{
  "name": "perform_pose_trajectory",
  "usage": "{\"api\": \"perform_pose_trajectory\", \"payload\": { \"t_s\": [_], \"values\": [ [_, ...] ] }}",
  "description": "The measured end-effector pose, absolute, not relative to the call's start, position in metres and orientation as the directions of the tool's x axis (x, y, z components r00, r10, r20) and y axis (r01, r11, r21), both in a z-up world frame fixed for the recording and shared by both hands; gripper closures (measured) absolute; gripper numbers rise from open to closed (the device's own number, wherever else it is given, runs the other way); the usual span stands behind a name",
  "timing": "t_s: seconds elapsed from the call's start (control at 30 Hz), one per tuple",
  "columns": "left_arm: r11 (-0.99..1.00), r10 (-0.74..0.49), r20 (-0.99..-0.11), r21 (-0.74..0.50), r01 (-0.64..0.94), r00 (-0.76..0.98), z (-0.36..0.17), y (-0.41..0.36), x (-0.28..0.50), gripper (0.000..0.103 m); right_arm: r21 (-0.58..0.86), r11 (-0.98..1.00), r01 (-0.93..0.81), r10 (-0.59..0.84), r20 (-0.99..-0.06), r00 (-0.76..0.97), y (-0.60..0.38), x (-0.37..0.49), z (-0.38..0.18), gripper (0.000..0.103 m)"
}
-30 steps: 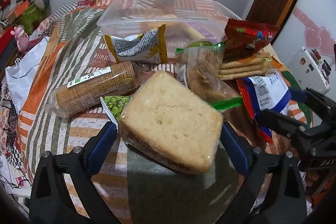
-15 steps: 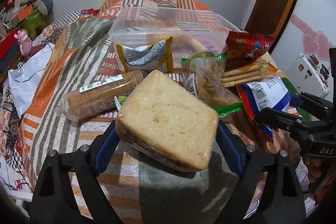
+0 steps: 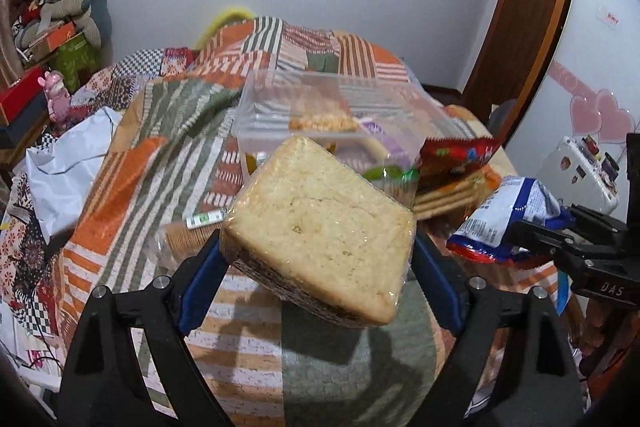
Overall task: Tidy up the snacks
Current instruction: 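Lift both snacks into the clear plastic box and open both tools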
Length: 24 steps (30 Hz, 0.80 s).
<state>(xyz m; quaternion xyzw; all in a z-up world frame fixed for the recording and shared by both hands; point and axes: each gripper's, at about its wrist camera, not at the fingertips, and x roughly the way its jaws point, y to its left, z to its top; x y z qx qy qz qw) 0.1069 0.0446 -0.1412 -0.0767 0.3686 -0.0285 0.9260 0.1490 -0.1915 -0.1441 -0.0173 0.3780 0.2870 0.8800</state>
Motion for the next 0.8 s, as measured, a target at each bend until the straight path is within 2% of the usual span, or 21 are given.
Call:
{"api": "perform_pose_trajectory", "payload": {
  "t_s": [0.4, 0.8],
  "values": [
    [0.989, -0.086, -0.598, -0.151, -0.007, 0.797, -0.100, 0.053, 0.120, 0.014, 0.178, 0.831, -0.528, 0.523, -0.576, 0.629, -0.199, 0.148, -0.102, 0.054],
    [0.991, -0.070, -0.569, -0.135, -0.009, 0.819, -0.081, 0.060, 0.162, 0.014, 0.164, 0.843, -0.512, 0.520, -0.489, 0.700, -0.196, 0.187, -0.072, 0.054]
  ]
}}
